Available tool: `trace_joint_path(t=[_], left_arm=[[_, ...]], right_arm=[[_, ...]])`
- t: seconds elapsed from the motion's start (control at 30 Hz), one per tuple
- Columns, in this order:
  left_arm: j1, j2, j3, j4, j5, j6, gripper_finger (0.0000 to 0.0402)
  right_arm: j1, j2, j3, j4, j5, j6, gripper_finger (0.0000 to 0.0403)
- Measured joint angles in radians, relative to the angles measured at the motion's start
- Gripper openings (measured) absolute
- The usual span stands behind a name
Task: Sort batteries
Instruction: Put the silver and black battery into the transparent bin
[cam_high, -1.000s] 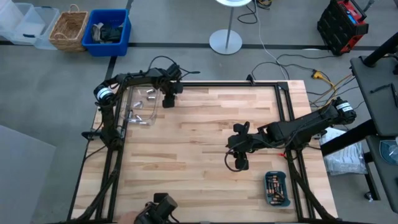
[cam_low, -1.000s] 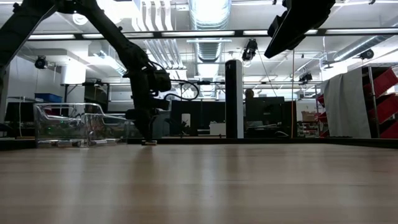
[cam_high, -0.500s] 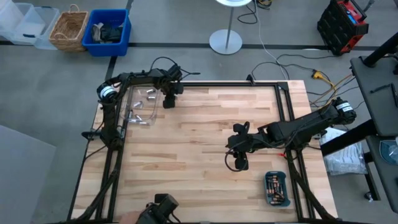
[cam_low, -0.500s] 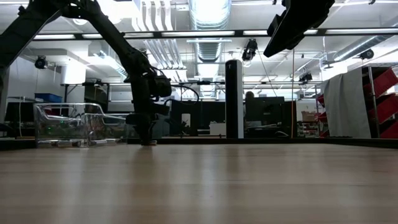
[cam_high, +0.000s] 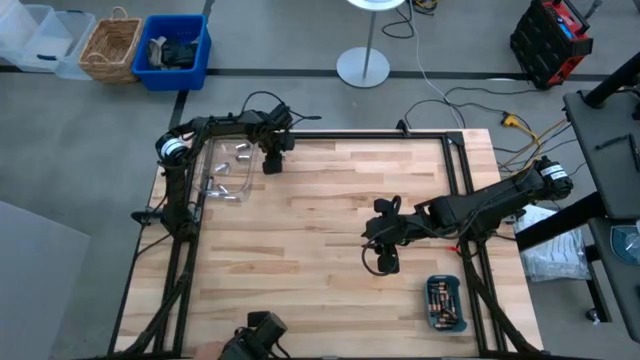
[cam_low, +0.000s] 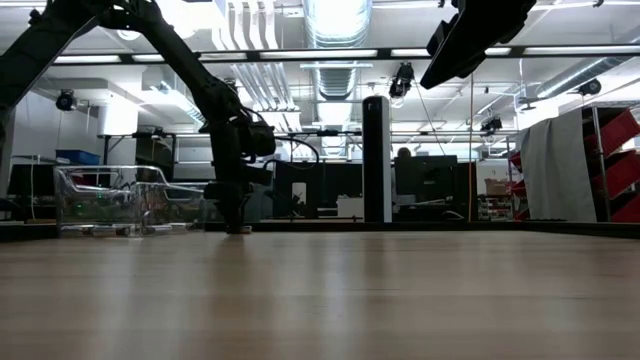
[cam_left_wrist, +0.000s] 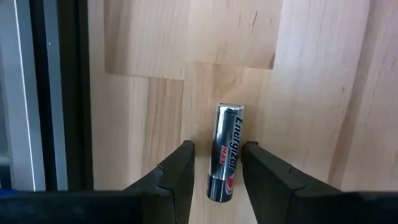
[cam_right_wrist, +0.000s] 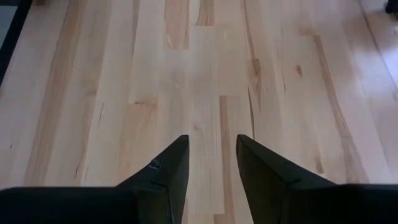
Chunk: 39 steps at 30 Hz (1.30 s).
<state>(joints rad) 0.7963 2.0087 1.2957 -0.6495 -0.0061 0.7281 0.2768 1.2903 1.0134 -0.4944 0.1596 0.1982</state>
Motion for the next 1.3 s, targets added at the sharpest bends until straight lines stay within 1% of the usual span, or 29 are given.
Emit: trace_joint_path(t=[0.23, 0.37, 0.47, 0.53, 0.67, 0.9, 1.1, 1.3], left_arm=[[-0.001, 0.000, 0.000, -0.001, -0.001, -0.016, 0.0115], [-0.001, 0.000, -0.001, -0.001, 0.000, -0.031, 0.0111], [-0.001, 0.000, -0.002, -0.004, 0.016, -0.031, 0.0089], [0.000, 0.000, -0.002, -0.004, 0.034, -0.032, 0.0068], [0.000, 0.000, -0.002, -0.005, 0.039, -0.047, 0.0025], [-0.001, -0.002, -0.002, -0.004, 0.040, -0.070, 0.0023], [-0.004, -0.035, -0.006, -0.012, 0.041, -0.092, 0.0023], [-0.021, -0.090, -0.006, -0.038, 0.089, -0.119, 0.0023]], right_arm=[[0.000, 0.000, 0.000, 0.009, 0.000, -0.016, 0.0112], [0.000, 0.000, 0.000, 0.014, 0.000, -0.018, 0.0113], [0.000, 0.000, 0.000, 0.014, 0.000, -0.019, 0.0117], [0.000, 0.000, 0.000, 0.014, 0.000, -0.019, 0.0121], [0.000, 0.000, 0.000, 0.014, 0.000, -0.021, 0.0125], [0.000, 0.000, 0.000, 0.014, 0.000, -0.034, 0.0118], [0.000, 0.000, 0.000, 0.014, 0.000, -0.043, 0.0108], [0.000, 0.000, 0.000, 0.014, 0.000, -0.044, 0.0110]])
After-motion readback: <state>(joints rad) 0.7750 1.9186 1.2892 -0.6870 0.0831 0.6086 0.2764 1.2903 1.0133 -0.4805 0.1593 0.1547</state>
